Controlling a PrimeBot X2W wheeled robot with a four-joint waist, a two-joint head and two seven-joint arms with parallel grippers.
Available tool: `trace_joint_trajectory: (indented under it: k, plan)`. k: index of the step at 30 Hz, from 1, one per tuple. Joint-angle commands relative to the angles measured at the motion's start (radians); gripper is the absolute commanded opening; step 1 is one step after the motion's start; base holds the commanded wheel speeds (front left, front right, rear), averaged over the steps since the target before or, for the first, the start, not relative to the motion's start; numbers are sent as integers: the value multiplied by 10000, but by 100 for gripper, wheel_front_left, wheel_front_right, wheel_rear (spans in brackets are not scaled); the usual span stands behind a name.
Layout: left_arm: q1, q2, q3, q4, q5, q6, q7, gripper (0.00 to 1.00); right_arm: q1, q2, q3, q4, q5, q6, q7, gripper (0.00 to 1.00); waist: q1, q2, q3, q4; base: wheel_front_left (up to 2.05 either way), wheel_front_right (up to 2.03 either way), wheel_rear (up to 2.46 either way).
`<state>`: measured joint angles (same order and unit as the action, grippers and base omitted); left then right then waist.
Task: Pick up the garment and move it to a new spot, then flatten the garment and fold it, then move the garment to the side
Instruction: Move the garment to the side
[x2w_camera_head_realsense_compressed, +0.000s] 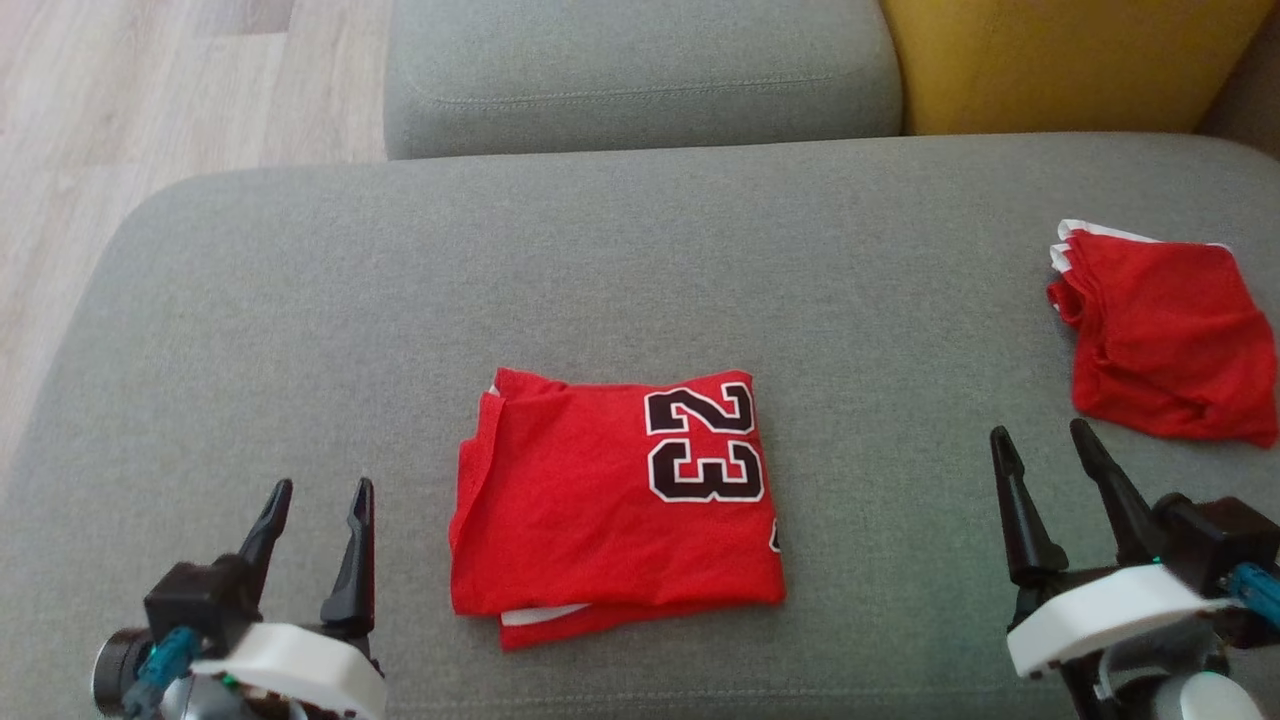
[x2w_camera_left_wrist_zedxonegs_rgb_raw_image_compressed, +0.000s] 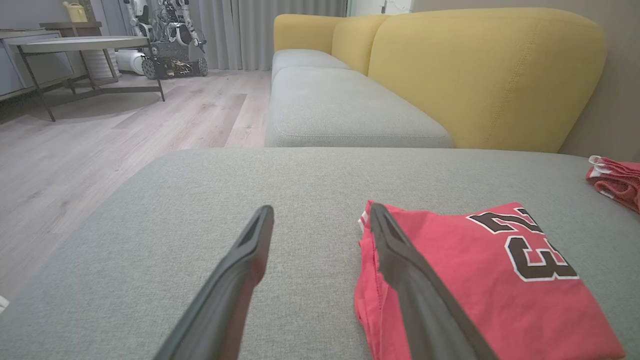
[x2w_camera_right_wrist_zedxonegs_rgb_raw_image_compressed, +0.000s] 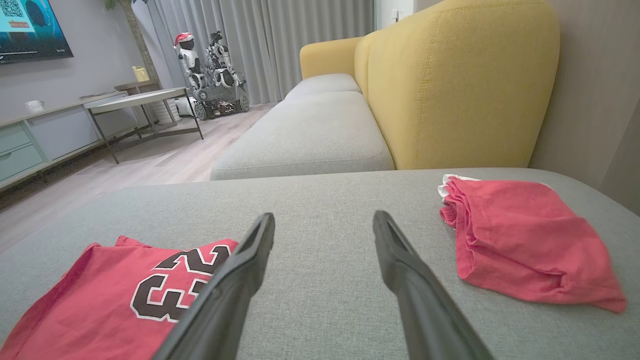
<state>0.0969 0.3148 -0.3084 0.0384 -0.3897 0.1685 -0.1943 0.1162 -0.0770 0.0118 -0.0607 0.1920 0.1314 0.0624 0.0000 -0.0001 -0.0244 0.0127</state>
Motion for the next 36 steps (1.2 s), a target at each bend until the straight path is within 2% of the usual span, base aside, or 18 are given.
trace_joint_trajectory:
  k: [1,10,19,29,30,32,36]
  plan:
    - [-565,243,353,-374,74,80,-66,100,-259,-136,138,-280,-27,-7,56,100,0,1,63,84,0,0,0]
    - [-1400,233,199,-452,231,-120,-204,100,-695,-93,433,431,-143,-7,439,100,0,1,825,784,0,0,0]
    - [-2645,-117,90,-177,349,-488,-556,100,-1855,66,1365,2084,-47,-7,620,100,0,1,1896,1802,0,0,0]
    - [-3094,-458,251,112,481,-778,-667,100,-2638,175,2068,3616,202,-7,1714,100,0,1,2472,2024,0,0,0]
    - [-3107,-478,293,111,506,-802,-668,100,-2698,183,2096,3700,236,-7,1828,56,0,1,2502,1980,0,0,0]
    - [-3115,-511,392,95,562,-848,-670,100,-2823,196,2204,3721,301,-7,1901,0,0,1,2552,1848,0,0,0]
    - [-3106,-545,578,22,694,-954,-672,100,-3082,170,2355,3534,373,-7,1854,0,0,1,2634,1441,0,0,0]
